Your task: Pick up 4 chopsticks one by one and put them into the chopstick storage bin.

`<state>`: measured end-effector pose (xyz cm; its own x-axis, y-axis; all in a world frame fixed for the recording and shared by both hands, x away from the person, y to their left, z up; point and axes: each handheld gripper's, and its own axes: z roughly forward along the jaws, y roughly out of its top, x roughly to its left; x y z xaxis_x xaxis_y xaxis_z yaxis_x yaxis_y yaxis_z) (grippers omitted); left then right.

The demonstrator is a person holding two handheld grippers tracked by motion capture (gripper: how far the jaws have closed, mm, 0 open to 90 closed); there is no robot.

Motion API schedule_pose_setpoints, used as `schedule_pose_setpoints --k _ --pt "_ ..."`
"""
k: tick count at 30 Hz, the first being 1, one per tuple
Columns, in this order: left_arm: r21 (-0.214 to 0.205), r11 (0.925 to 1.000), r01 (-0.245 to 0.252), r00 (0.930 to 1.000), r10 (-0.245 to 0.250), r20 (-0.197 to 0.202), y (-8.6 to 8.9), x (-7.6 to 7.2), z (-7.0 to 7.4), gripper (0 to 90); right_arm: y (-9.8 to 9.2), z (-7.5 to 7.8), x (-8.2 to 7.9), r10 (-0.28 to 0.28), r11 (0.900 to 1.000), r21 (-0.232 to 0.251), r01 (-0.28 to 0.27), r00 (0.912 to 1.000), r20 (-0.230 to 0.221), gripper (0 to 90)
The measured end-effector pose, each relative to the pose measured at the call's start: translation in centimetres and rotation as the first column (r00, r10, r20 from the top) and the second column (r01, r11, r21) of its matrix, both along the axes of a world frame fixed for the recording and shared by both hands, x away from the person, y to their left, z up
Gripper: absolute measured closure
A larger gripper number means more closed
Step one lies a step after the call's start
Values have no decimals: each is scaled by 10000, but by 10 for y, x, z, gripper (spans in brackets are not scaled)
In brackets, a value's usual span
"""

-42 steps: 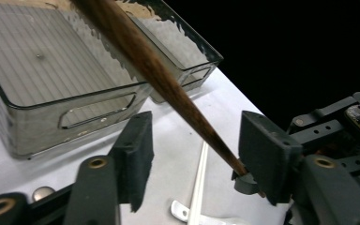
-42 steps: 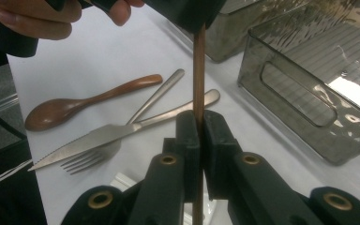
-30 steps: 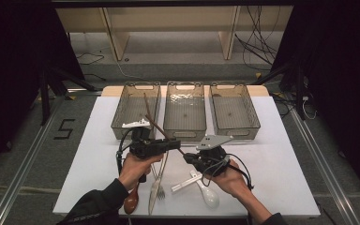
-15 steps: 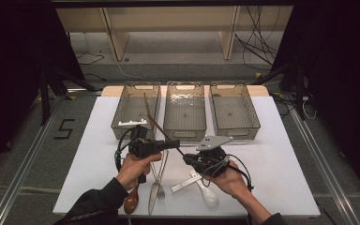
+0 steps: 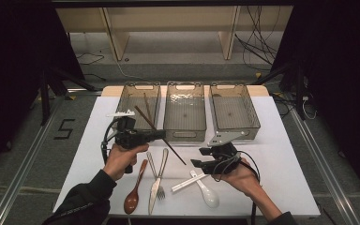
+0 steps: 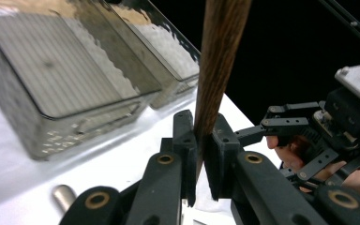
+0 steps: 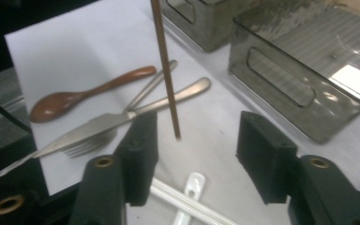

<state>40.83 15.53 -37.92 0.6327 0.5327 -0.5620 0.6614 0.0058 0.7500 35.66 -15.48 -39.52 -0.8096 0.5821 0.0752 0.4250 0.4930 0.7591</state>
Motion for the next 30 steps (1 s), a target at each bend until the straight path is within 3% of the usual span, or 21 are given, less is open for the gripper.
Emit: schedule_pose_setpoints --k 6,17,30 --pt "160 9990 -415 9991 415 15 22 11 8 830 -4 -2 1 -214 9996 -210 211 9996 -182 384" --pt "4 9927 -1209 9925 1209 -184 55 35 19 828 -19 -4 -2 -528 9982 -298 518 9980 -350 338" --pt "523 9747 -2174 9760 2178 -21 81 67 41 828 -20 -5 -5 -506 9982 -354 491 9977 -442 334"
